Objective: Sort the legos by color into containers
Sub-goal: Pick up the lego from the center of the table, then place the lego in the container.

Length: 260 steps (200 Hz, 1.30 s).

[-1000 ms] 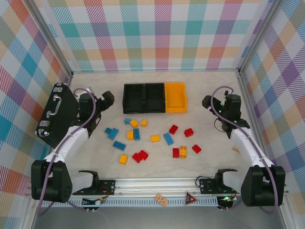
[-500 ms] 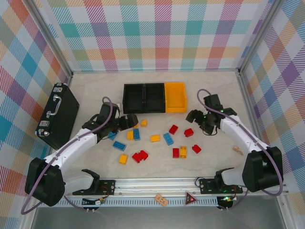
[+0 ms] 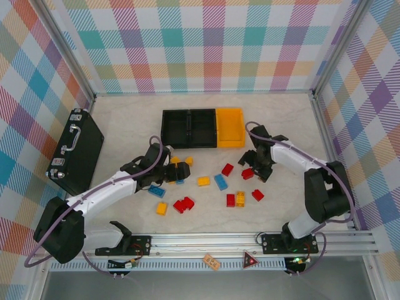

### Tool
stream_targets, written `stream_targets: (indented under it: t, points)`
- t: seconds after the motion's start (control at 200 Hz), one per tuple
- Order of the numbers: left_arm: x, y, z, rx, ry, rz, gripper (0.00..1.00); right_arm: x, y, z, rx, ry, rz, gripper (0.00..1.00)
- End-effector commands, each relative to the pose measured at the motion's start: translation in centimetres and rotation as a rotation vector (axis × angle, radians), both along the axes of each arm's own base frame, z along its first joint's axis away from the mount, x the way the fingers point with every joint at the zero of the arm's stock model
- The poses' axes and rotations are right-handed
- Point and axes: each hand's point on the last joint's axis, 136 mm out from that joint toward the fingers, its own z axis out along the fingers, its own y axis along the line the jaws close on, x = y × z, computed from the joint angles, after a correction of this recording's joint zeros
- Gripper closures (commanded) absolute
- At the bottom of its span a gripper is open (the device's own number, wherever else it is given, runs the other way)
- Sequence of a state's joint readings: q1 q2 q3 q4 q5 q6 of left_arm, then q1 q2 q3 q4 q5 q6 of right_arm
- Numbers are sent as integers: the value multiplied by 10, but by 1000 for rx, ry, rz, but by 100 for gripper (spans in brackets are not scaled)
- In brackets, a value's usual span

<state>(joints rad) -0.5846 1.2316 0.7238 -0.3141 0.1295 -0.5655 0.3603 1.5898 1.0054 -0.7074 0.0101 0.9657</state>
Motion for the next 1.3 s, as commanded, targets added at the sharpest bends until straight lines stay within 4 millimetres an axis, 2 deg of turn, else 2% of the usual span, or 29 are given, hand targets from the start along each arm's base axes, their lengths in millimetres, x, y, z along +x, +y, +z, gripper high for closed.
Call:
stream_targets:
  t: [0.0, 0.18, 0.345, 0.395, 0.485, 0.67, 0.835, 0.93, 0.955, 1.06, 1.16, 1.295]
  points:
    - [-4, 3, -7, 22, 17, 13, 16, 10, 3, -4, -9, 8, -49, 21]
    - [-7, 6, -14, 36, 37, 21, 16, 15, 10, -13, -8, 37, -41, 30]
    - [-8, 5, -17, 34, 45, 29, 16, 13, 14, -15, 5, 43, -33, 51]
    - [-8, 5, -18, 34, 48, 30, 16, 14, 14, -12, 8, 33, -31, 62]
    - [-7, 4, -19, 33, 46, 29, 16, 15, 14, -6, 14, 14, -20, 70]
    - [-6, 1, -22, 32, 49, 29, 16, 19, 18, 9, 31, -22, 10, 72]
    - [-5, -3, -18, 12, 45, 26, 16, 35, 23, 40, 43, -101, 54, 72]
    - [-7, -5, -15, -4, 44, 25, 16, 51, 26, 60, 37, -154, 85, 72]
    - [-1, -10, -8, -31, 15, 27, 16, 55, 27, 65, 31, -166, 93, 72]
    - [2, -16, 2, -72, -6, 26, 16, 77, 31, 81, 11, -209, 125, 72]
    - [5, -20, 11, -106, -23, 30, 16, 98, 38, 91, 3, -233, 145, 71]
    - [7, -23, 19, -129, -36, 31, 16, 126, 49, 91, -4, -237, 160, 71]
